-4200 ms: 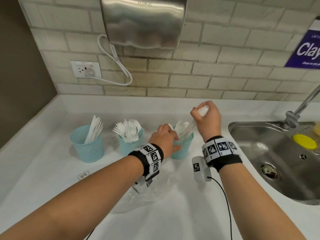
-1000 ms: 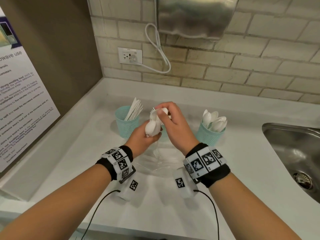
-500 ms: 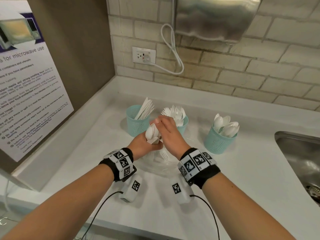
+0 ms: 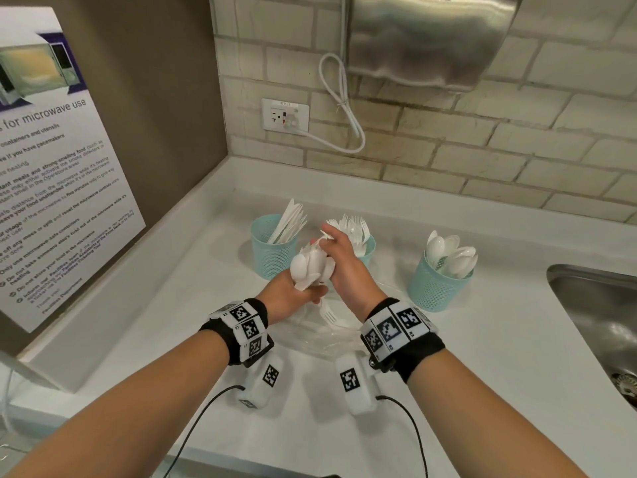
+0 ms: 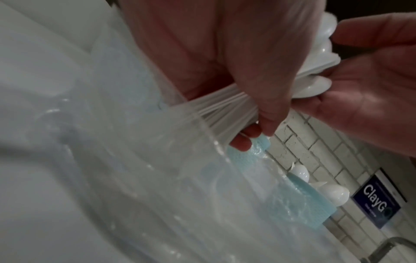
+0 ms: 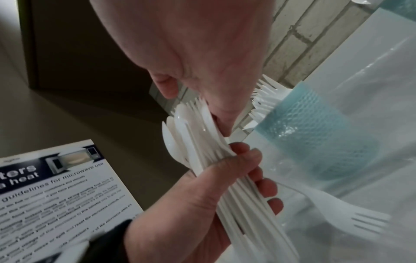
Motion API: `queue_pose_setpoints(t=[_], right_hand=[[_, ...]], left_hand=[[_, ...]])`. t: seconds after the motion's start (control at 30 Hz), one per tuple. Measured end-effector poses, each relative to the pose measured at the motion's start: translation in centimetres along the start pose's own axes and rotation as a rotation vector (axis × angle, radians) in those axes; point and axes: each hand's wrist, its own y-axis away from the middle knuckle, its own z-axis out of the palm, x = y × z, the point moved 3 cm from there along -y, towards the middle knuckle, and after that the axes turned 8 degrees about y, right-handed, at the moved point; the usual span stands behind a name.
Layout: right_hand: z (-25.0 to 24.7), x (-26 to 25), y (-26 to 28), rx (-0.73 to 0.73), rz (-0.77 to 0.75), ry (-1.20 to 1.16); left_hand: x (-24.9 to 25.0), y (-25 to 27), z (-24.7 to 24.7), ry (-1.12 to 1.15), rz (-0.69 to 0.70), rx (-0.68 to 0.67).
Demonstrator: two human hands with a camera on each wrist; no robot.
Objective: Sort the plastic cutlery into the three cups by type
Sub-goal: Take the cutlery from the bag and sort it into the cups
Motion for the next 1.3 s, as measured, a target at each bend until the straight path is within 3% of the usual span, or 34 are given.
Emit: queue_pose_setpoints(t=[0.1,0.27,0.4,0.53,0.73,0.93,1.3], right_hand=[[-0.1,-0.5,-0.2,-0.017,-0.012,0.005],[0.4,1.1,-0.1,-0.096,0.046,0.105],[-0.6,0.0,-0.2,-0.023,-0.016,0.041],[-1.8,-2.7,-0.4,0.067,-0.069,-0.144],[-2.0,-4.1,-0.5,0.004,-0.135,-0.084],[-2.0,-4.4,-0.6,-0.027,-0.194,-0.009],[-1.4,-5.4,-2.2,0.15,-0.231,0.129]], left_hand=[[0.1,0.0,-0.2,0.003,-0.005,0.033],[-0.3,0.1,0.0,-0.2,-0.111,-0.016],[1.4,0.5,0.3,-0.104,-0.079,-0.048],[3.5,0.5,-0.2,0.027,0.023,0.042],[5.3,0.7,-0.1,0.193,0.08,0.029],[5.2,0.6,-0.9,0.226,0.003,0.05],[7.1,1.5,-1.3,0.387,0.066,0.046]])
